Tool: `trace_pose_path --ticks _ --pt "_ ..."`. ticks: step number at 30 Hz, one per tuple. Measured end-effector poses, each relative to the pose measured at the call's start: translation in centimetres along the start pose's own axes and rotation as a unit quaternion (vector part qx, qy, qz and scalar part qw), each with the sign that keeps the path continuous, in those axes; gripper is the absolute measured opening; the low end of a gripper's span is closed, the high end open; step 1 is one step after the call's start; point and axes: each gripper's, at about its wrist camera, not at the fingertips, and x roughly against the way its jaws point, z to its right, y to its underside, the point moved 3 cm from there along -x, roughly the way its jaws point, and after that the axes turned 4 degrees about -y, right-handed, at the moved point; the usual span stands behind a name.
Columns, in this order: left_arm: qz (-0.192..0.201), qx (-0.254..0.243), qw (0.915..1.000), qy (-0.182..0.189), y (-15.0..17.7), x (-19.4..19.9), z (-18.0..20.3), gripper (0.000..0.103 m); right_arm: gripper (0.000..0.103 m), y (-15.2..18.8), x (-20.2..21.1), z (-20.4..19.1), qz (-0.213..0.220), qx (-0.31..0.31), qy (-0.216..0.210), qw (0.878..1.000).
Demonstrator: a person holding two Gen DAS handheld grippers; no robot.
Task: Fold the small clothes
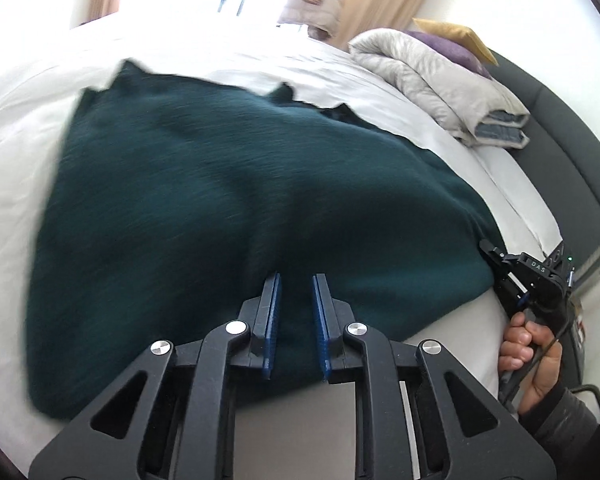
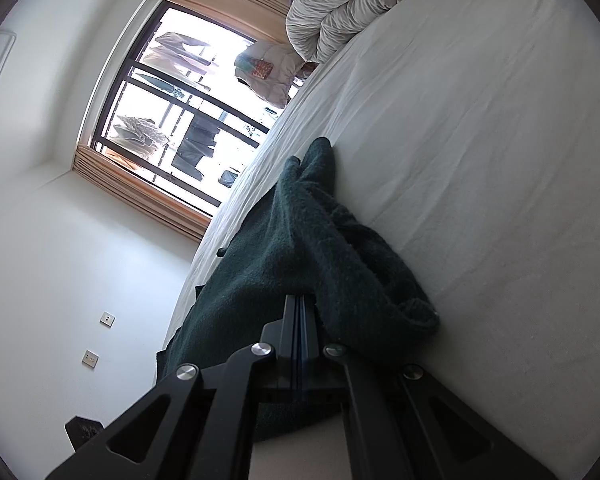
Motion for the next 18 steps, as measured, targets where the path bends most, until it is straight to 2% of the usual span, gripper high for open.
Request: trace_pose_path --ticks 2,4,7,10,14,18 --pt "0.006 0.000 1.0000 0.001 0.7 1.2 -0.8 0.017 0.000 0.0 0.0 0.1 0.000 0.000 0.000 1.000" --pt "0.011 0.009 0.9997 -0.018 1.3 2.3 -2.0 0.017 0.000 0.0 0.0 -0.1 0.000 0.000 0.000 1.000" --pt "0.014 0.052 0.9985 -0.006 2.2 3.8 -5.0 0.012 0.000 -0.1 0.0 0.1 0.000 0.000 0.000 1.000" --pt "0.018 0.078 0.9968 -0.006 2.5 5.0 -6.9 0.011 0.000 -0.1 0.0 0.1 0.001 0.000 -0.001 1.000" --pt "0.032 0.065 0.9966 -0.038 2.3 7.0 -6.3 0.011 0.000 -0.2 -0.1 0.1 0.001 0.000 -0.001 1.000" --pt "0.058 0.053 0.9965 -0.030 -0.1 8.2 -4.8 0.011 0.000 -0.4 -0.1 0.1 0.002 -0.001 -0.004 1.000"
